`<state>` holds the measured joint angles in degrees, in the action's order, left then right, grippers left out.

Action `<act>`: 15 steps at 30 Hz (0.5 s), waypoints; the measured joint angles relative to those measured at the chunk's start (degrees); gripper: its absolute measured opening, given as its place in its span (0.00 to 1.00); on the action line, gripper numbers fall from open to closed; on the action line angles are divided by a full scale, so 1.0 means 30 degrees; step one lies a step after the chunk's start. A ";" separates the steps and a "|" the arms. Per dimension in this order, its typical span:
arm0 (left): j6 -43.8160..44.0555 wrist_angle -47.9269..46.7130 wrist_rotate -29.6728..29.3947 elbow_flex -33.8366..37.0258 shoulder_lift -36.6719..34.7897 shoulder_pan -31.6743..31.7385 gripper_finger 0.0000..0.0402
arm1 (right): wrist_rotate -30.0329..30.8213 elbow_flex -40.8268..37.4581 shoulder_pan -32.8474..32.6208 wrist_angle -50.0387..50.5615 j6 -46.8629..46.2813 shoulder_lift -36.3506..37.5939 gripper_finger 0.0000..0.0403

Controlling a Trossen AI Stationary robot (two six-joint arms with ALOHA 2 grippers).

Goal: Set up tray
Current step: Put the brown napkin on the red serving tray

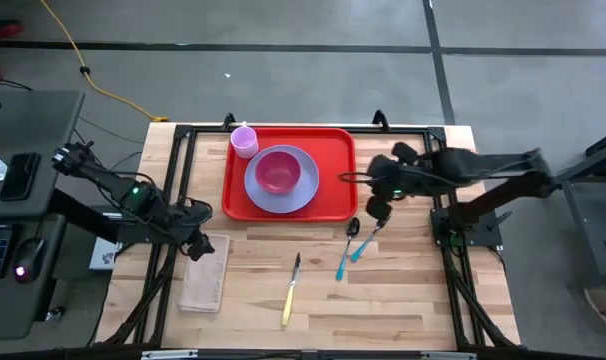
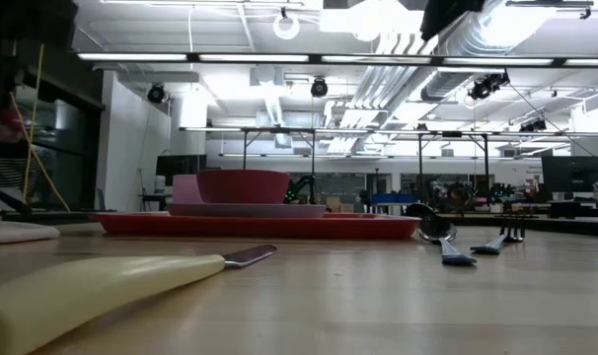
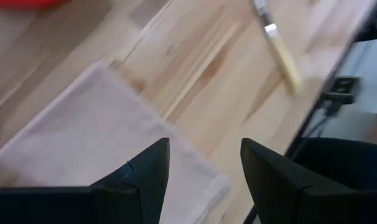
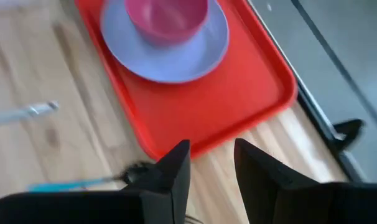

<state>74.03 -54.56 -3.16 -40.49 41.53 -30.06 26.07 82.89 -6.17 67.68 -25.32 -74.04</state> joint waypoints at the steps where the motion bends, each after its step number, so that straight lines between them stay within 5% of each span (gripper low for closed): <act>1: 0.0466 -0.0413 0.0068 0.0000 0.0013 -0.0150 0.57 | -0.0020 -0.0955 0.0000 -0.1029 -0.0101 0.0871 0.26; 15: 0.5990 -0.2511 0.3774 0.0007 0.2213 -0.0629 0.57 | -0.0325 -1.0909 0.0007 -1.0262 -0.0379 0.8496 0.26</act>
<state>92.00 -62.09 8.16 -40.47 48.17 -31.94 25.10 50.16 -6.15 36.90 -26.46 -48.55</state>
